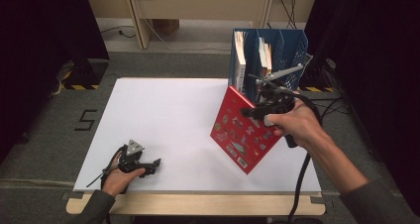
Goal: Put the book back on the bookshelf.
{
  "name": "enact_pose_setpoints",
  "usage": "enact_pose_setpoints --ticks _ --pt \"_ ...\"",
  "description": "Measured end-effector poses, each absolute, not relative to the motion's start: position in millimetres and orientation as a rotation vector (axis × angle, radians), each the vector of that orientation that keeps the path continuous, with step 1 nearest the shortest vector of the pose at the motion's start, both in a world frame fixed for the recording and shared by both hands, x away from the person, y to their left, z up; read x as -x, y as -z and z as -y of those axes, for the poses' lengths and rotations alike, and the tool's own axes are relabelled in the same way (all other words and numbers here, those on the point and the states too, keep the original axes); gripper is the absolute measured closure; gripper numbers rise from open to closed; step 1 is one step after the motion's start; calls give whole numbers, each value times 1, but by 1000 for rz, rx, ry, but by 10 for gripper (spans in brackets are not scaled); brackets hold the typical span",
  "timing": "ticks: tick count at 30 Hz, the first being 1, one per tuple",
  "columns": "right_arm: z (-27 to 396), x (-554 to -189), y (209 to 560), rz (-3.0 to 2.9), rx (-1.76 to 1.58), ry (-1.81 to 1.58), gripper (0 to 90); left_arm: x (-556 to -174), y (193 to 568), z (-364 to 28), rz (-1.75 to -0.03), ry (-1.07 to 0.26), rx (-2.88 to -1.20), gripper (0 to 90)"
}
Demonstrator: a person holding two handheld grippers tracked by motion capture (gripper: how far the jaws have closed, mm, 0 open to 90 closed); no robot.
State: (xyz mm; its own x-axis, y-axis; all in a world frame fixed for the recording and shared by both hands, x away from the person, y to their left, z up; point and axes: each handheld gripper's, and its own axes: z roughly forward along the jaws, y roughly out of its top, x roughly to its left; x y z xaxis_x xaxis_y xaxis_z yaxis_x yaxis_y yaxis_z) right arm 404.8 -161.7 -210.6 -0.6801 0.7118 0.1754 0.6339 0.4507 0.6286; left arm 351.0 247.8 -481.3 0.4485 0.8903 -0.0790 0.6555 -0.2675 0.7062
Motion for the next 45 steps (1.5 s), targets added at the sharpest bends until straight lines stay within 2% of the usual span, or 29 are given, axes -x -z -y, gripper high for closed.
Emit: enact_pose_setpoints --ticks 7,20,31,45 --pt "194 -400 181 -2477 -1237 -1016 790 -351 482 -247 -1279 -432 -2029 104" --pt "240 -403 153 -2328 -1368 -1031 790 -352 482 -247 -1279 -431 -2029 102" --pt "276 -434 149 -2256 -1487 -924 789 -352 482 -247 -1279 -431 -2029 101" --pt "292 -482 144 -2170 -1552 -807 788 -352 482 -247 -1279 -432 -2033 100"
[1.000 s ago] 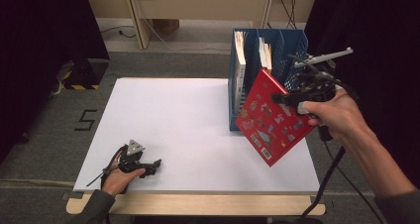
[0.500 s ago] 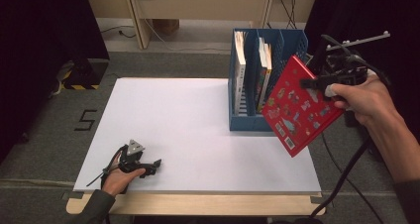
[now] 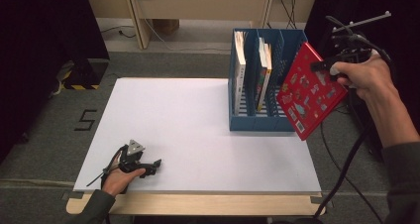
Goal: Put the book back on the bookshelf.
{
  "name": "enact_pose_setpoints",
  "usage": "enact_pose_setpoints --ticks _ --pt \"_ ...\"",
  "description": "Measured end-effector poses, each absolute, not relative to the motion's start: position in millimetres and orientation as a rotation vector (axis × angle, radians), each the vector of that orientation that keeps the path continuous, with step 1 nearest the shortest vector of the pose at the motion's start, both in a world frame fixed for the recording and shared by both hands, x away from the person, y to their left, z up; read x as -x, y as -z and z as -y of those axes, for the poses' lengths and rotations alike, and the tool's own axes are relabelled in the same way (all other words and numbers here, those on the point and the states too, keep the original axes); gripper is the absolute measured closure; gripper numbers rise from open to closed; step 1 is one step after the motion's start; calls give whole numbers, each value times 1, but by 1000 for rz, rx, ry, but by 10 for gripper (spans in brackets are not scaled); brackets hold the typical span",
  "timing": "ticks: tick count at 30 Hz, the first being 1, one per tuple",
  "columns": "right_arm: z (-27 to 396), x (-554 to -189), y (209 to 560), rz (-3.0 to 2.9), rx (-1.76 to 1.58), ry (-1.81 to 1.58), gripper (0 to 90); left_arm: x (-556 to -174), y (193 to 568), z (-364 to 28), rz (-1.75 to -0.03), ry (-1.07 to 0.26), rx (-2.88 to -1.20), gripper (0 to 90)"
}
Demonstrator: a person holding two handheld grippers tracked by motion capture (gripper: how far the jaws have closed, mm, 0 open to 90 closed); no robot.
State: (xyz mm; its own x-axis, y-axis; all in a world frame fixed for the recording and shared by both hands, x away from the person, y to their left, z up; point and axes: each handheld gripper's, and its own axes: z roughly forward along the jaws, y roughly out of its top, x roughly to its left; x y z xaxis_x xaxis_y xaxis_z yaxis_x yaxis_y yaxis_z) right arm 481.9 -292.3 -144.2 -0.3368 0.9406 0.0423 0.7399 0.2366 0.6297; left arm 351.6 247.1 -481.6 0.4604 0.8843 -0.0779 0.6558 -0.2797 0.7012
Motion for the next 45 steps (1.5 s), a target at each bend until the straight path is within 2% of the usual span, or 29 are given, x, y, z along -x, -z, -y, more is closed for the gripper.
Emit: enact_pose_setpoints --ticks 17,28,45 --pt "297 -547 154 -2013 -1605 -825 789 -352 482 -247 -1277 -433 -2035 100" --pt "294 -587 173 -1963 -1642 -854 788 -351 482 -247 -1279 -432 -2033 100" --pt "285 -618 207 -1944 -1698 -873 786 -351 482 -247 -1278 -432 -2031 100"
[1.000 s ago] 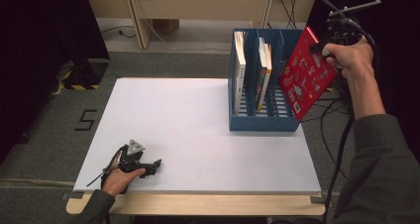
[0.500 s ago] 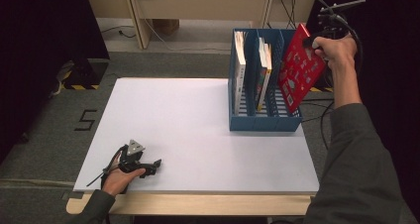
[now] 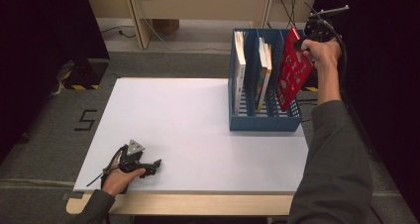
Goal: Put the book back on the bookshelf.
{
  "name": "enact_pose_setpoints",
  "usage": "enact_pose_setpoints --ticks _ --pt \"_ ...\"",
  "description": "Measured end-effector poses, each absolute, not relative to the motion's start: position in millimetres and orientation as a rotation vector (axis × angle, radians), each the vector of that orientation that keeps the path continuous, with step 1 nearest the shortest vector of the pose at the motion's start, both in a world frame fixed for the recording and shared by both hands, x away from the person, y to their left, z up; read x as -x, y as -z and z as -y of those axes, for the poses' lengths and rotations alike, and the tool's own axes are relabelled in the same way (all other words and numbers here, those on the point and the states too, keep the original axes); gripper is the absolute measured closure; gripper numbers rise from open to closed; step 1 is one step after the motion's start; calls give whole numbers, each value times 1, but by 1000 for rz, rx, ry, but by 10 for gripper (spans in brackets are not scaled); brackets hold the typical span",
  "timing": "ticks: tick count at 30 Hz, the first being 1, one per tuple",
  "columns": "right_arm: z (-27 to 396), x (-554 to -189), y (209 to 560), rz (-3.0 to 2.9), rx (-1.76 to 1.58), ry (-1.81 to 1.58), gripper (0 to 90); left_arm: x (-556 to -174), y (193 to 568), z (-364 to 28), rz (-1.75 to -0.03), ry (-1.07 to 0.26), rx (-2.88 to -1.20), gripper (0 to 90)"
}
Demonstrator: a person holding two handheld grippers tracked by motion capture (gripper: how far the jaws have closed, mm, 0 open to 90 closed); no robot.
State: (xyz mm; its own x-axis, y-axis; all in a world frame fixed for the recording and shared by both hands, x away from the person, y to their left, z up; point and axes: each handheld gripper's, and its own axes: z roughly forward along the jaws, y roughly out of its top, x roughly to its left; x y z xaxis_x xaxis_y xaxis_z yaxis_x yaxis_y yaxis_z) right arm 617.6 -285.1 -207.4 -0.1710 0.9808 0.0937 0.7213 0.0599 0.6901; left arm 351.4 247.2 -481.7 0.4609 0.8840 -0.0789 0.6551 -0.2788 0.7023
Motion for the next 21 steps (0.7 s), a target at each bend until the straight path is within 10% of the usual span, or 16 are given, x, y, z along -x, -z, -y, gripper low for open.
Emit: enact_pose_setpoints --ticks 21 --pt "278 -638 249 -1961 -1751 -864 775 -351 482 -247 -1277 -436 -2034 97"
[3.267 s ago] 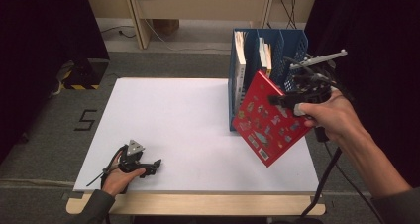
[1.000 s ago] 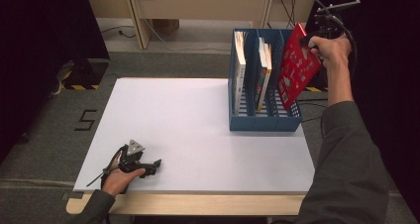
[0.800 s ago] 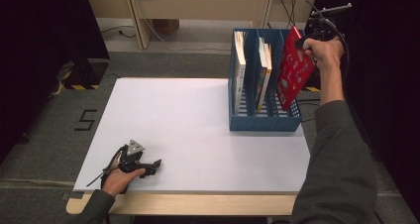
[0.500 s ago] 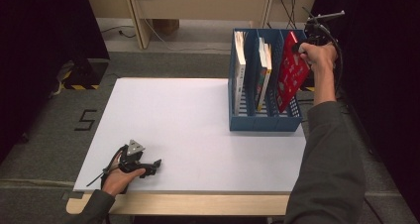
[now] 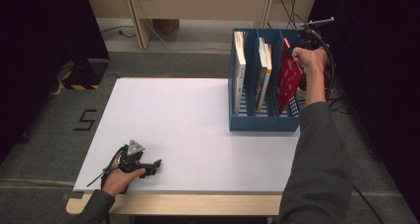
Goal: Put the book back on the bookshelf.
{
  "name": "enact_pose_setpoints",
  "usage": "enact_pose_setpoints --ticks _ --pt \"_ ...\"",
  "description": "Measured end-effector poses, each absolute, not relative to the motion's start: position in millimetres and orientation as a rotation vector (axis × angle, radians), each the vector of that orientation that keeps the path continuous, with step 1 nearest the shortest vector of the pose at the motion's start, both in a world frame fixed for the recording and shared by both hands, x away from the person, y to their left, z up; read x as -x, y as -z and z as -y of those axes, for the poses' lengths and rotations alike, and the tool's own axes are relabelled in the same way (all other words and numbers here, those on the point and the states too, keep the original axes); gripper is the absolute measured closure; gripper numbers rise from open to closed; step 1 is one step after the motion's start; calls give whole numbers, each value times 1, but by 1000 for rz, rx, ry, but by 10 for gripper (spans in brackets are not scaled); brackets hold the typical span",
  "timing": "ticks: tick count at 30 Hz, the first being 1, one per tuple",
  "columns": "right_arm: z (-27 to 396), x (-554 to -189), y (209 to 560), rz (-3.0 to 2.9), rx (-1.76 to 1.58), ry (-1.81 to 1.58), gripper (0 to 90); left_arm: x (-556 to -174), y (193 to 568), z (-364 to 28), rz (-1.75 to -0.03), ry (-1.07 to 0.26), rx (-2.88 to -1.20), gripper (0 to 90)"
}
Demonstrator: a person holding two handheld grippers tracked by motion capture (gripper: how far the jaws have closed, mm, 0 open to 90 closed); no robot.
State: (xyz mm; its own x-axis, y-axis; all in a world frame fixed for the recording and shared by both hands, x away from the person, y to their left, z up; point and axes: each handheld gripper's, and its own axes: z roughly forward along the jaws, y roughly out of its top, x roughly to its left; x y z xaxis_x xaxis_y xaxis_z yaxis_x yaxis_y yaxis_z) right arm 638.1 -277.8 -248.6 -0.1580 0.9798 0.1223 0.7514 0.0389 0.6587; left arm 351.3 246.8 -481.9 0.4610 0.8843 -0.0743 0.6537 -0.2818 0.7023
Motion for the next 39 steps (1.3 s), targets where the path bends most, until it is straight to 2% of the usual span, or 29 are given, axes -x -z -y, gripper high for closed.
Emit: enact_pose_setpoints --ticks 8,19,25,29,39 --pt "276 -638 246 -1954 -1727 -894 745 -351 482 -247 -1276 -437 -2034 97" --pt "286 -612 239 -1988 -1694 -908 671 -351 482 -247 -1277 -438 -2034 96" --pt "294 -595 240 -2040 -1674 -899 682 -351 482 -246 -1277 -439 -2035 96" --pt "292 -586 247 -2093 -1638 -890 728 -351 482 -246 -1276 -440 -2037 96" --pt "286 -594 250 -2039 -1648 -885 751 -351 482 -246 -1277 -439 -2036 96"
